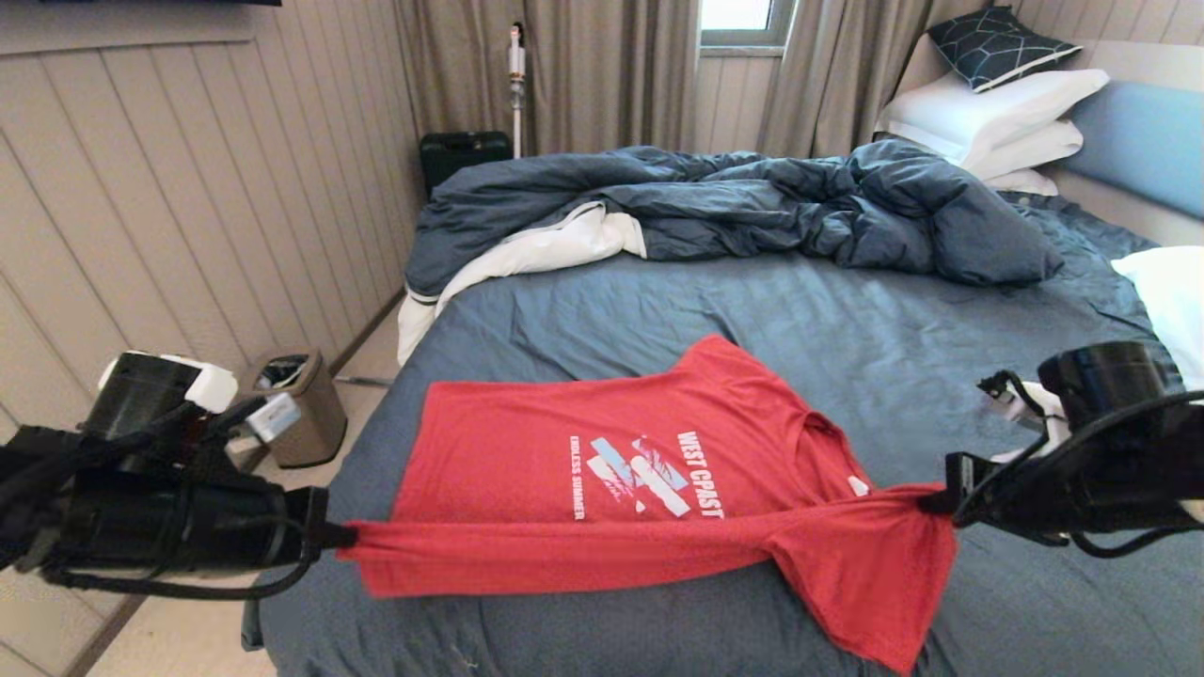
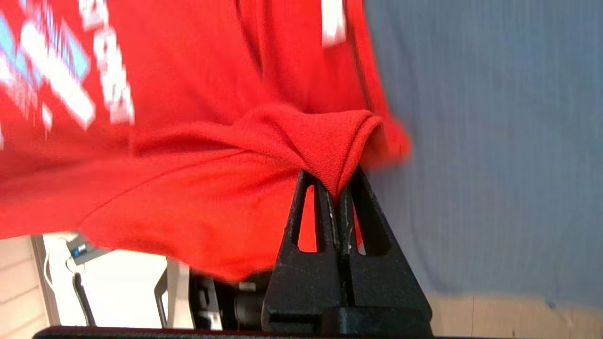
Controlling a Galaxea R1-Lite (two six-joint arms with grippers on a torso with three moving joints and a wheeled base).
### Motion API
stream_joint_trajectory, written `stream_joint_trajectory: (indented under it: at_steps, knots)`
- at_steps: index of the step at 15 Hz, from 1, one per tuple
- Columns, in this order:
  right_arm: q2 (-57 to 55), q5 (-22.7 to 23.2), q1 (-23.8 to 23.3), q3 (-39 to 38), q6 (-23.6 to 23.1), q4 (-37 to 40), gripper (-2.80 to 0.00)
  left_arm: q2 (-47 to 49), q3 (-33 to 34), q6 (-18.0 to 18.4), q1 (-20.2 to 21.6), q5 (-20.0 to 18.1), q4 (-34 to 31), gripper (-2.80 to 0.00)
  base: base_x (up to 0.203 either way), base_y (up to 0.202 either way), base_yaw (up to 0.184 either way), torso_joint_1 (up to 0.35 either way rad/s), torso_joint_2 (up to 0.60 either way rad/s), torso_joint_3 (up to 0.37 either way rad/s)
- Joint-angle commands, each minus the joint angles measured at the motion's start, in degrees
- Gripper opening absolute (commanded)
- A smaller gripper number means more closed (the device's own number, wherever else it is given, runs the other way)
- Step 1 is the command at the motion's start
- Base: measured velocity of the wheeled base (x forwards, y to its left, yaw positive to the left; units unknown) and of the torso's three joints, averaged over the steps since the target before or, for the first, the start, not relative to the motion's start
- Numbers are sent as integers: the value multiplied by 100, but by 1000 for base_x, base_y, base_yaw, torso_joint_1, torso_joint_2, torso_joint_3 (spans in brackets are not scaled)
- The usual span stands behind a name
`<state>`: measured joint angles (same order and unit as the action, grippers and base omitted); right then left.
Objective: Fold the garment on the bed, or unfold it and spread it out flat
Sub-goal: Fold the red T-shirt
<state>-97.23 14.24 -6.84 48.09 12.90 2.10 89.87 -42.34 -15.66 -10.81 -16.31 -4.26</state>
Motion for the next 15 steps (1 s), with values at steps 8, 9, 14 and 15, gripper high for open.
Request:
stream_joint_trajectory:
  at_steps: [8, 9, 14, 15]
  knots:
    - [-2041, -31, 219, 1589, 27, -6, -280, 2199, -1046, -17, 196, -22, 637, -280, 0, 0, 0, 0, 0, 0]
    - [-2078, -35, 253, 1648, 36, -8, -280, 2317, -1134, -25, 200, -27, 657, -280, 0, 0, 0, 0, 0, 0]
    - [-2057, -35, 253, 1645, 40, -8, -209, 2518, -1207, -8, 193, 14, 663, 0, 0, 0, 0, 0, 0, 0]
    - [-2045, -35, 253, 1627, 31, -8, 0, 2513, -1206, -19, 193, -2, 672, 0, 0, 0, 0, 0, 0, 0]
